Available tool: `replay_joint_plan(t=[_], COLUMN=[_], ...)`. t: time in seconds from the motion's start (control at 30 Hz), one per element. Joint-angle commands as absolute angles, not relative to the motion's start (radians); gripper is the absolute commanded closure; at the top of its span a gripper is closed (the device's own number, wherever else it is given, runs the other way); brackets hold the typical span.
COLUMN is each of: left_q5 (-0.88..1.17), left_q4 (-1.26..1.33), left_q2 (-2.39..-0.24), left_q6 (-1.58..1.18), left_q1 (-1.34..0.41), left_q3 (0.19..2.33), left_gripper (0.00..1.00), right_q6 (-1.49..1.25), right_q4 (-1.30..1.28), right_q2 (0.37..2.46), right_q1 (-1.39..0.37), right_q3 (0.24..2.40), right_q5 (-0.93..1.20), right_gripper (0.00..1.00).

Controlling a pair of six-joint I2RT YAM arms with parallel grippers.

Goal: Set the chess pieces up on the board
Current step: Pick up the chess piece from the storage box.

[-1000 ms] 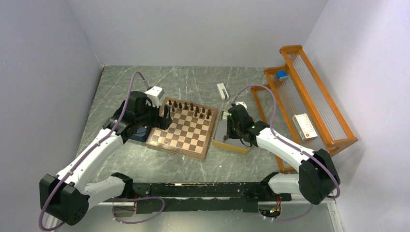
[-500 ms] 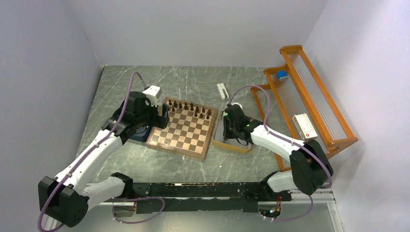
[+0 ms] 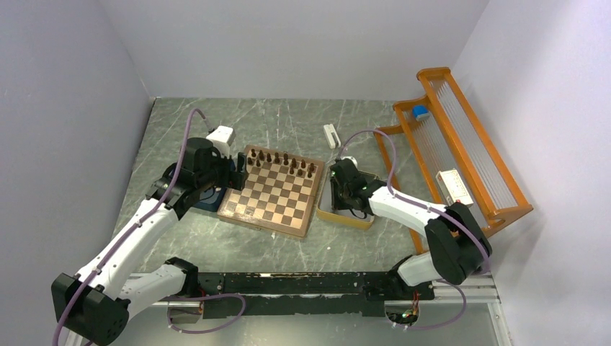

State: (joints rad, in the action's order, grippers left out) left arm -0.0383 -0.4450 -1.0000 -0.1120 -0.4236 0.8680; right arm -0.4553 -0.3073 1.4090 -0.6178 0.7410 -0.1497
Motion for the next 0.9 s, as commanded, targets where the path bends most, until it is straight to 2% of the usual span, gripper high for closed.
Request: replay_joint_plan(t=[0.0,0.33,0.87], left_q5=[-0.062,-0.073,-0.086], left_q4=[-0.439,-0.44,-0.443], left_q2=[-0.985,-0.97,-0.961], left_q6=[-0.108,-0.109,-0.11], left_q1=[-0.43,-0.43,-0.43], left_q3=[0.867,0.866,0.867], left_gripper=[0.01,0.01,0.01], right_q6=[-0.457,-0.454,-0.442], right_q4=[-0.294,-0.33,-0.438], right_q2=[1.434,1.431,1.344], right_q1=[-0.639,-0.67,-0.672], right_q3=[0.747,0.772,0.844], right_q5=[-0.184,-0.256,-0.288], right_gripper=[0.7,0.82,0.86])
